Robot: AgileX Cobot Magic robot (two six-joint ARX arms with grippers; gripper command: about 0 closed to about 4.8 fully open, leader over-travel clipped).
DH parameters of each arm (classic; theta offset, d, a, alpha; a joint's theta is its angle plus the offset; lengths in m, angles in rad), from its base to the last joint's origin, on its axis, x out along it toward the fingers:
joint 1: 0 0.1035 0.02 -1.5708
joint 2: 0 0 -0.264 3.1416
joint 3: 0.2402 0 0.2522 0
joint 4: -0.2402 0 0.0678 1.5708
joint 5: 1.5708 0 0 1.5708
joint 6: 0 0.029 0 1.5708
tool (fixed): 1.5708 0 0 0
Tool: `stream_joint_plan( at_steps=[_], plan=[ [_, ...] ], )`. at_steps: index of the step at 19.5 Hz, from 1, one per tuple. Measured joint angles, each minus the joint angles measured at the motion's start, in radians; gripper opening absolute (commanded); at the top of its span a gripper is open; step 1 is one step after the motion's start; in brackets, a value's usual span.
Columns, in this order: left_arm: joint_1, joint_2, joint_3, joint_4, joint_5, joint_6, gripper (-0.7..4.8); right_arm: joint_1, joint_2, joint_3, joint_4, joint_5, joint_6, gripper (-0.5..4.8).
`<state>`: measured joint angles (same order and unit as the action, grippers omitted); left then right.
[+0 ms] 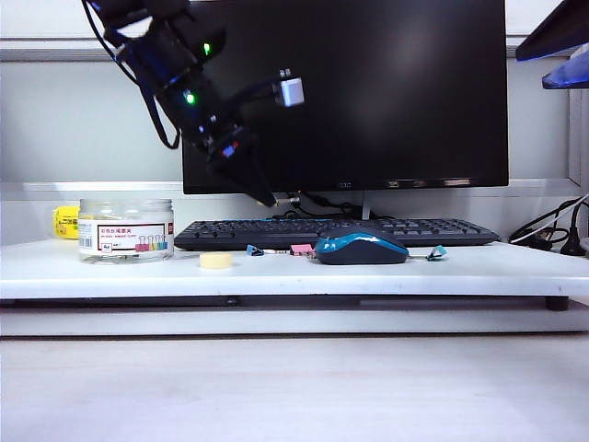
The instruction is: Pick up the clips with the largest number of clips of the same color on the table and place them in a round transparent plastic box.
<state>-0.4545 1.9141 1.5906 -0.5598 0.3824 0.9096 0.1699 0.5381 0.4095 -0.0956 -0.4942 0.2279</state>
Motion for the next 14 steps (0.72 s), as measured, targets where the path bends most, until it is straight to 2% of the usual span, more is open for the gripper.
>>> stream_joint_plan(
  at_steps=[3, 6, 11, 14],
  plan=[
    [0.001, -0.023, -0.002, -0.011, -0.022, -0.043, 0.87, 0.000, 0.000, 0.000, 0.000, 0.000, 0.000, 2.02],
    [0.018, -0.076, -0.002, -0.024, -0.100, -0.075, 0.89, 0.000, 0.000, 0.000, 0.002, -0.018, 0.001, 2.02],
    [0.114, -0.127, -0.002, -0.116, -0.123, -0.161, 0.94, 0.018, 0.000, 0.000, 0.008, -0.023, 0.001, 2.02],
    [0.181, -0.134, -0.002, -0.209, -0.154, -0.184, 1.20, 0.042, 0.000, 0.000, 0.008, -0.023, 0.002, 2.02]
  ],
)
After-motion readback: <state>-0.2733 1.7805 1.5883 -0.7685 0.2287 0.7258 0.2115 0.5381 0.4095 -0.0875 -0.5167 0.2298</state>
